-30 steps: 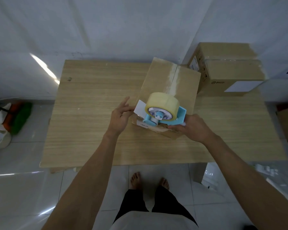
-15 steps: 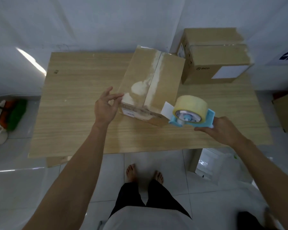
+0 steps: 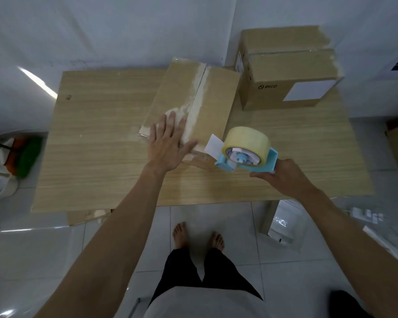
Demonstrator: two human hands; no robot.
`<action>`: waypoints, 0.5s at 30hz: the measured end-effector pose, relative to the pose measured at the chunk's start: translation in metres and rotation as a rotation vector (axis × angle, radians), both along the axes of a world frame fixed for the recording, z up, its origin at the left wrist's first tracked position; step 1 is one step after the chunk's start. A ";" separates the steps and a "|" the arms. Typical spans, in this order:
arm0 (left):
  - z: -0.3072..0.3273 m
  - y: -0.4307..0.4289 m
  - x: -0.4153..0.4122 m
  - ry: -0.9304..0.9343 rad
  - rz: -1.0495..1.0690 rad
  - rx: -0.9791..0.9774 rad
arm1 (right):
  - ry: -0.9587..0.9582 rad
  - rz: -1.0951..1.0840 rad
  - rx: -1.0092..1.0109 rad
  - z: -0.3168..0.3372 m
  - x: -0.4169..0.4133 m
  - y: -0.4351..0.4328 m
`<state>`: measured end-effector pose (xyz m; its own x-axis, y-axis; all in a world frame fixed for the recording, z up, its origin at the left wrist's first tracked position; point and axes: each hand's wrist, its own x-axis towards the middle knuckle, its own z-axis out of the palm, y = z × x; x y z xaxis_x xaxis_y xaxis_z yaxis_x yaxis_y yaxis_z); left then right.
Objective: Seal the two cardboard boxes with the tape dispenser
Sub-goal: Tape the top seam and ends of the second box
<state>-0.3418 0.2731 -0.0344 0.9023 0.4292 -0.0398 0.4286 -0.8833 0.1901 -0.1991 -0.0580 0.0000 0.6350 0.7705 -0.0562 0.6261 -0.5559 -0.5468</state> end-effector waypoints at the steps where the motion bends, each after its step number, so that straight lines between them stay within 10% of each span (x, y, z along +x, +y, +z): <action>1: 0.001 0.001 0.001 0.008 0.004 -0.006 | -0.013 -0.010 0.008 -0.005 0.002 -0.008; 15: 0.004 -0.003 0.000 0.001 0.036 -0.051 | -0.115 0.066 -0.050 -0.028 0.012 -0.012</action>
